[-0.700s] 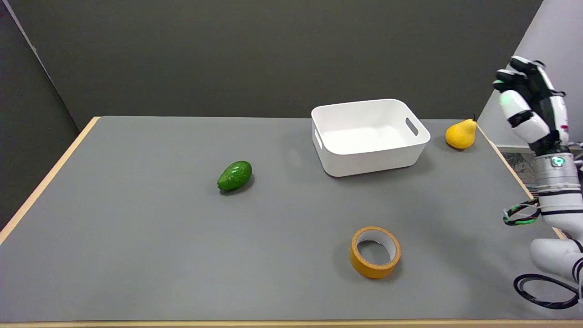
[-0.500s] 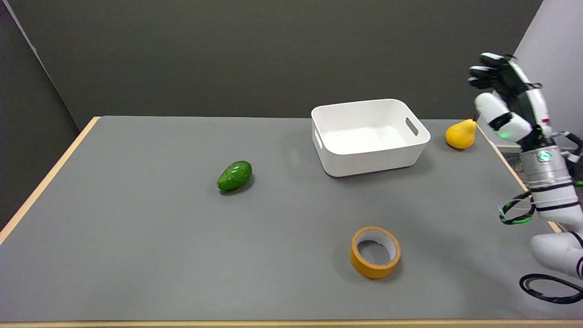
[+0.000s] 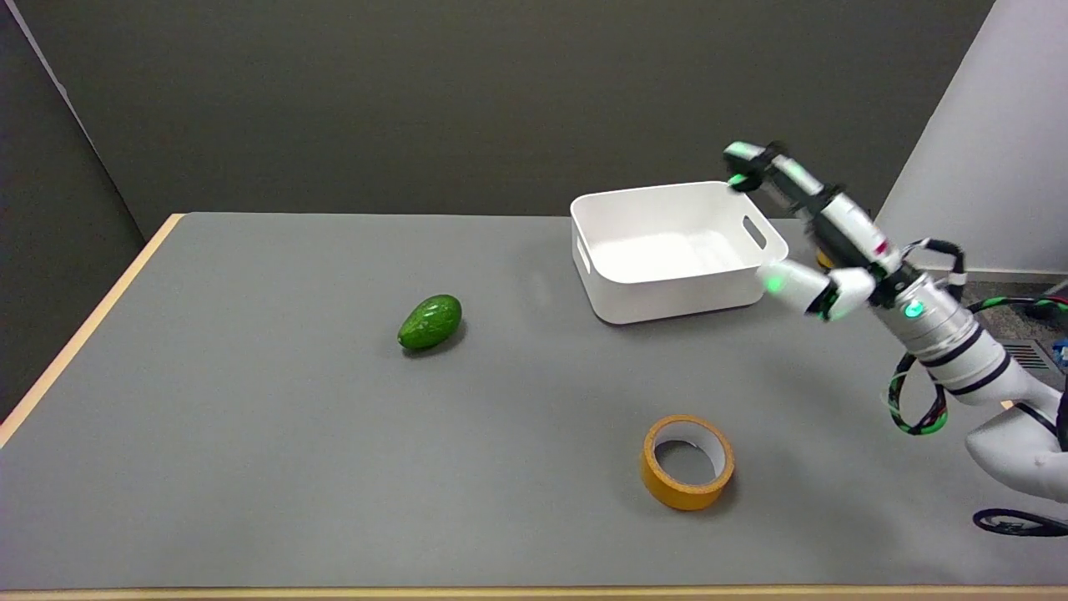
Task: Pick up yellow tape.
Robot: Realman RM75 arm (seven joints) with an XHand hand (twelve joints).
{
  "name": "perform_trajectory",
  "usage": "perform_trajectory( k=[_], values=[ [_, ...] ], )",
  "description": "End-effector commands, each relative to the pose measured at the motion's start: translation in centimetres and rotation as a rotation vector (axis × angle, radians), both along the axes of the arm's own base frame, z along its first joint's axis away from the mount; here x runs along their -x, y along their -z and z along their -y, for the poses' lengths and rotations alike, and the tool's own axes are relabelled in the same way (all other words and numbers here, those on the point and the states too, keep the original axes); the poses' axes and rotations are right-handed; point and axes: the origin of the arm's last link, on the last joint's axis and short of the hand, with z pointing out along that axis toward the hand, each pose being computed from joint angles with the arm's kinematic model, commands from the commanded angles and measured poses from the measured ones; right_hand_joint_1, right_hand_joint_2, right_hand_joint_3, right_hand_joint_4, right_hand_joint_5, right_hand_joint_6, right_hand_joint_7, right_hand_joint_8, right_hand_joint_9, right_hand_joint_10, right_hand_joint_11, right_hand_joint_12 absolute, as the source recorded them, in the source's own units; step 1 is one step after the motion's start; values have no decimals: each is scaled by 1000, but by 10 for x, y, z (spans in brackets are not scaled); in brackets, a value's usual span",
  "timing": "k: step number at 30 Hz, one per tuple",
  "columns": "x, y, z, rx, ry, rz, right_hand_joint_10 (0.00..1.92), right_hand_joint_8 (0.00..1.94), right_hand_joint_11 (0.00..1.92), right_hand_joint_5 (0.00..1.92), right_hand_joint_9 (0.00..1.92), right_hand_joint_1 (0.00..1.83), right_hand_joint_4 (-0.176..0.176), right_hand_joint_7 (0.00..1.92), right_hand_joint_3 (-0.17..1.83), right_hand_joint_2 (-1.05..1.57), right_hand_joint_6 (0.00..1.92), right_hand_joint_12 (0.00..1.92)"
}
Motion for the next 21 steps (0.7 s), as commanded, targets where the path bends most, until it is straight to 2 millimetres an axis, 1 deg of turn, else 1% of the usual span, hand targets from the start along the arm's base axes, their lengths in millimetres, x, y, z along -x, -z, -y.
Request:
perform_trajectory(
  k=[1, 3, 5, 7, 9, 12, 14, 16, 18, 21],
  values=[
    [28, 50, -49, -105, 159, -516, 77, 54, -1, 36, -1, 438, -43, -1, 861, 488, 109, 864],
    [31, 47, -59, -67, 135, -556, -1, -1, -1, -1, -1, 445, -53, -1, 826, 462, 63, 738],
    [33, 43, -68, -22, 104, -589, -1, -1, -1, -1, -1, 443, -52, -1, 826, 461, 61, 723],
    [37, 36, -81, 42, 89, -611, -1, 26, -1, -1, -1, 425, -33, -1, 863, 466, 74, 707],
    [40, 32, -88, 78, 70, -639, 57, 113, -1, -1, -1, 369, -24, 7, 865, 468, 108, 768],
    [41, 32, -93, 91, 39, -676, 138, 148, -1, 80, 16, 447, -21, 79, 910, 467, 28, 732],
    [43, 32, -94, 91, 37, -685, 151, 147, 0, 76, 18, 438, -16, 77, 912, 464, 65, 724],
    [46, 34, -94, 86, 39, -697, 198, 131, -1, 61, 9, 433, -21, 62, 894, 436, 151, 624],
    [49, 35, -95, 88, 36, -720, 269, 154, -1, 37, -1, 353, -36, 25, 868, 447, 248, 562],
    [51, 36, -97, 98, 26, -751, 258, 149, -1, 35, -1, 347, -66, 12, 866, 449, 272, 526]
  ],
)
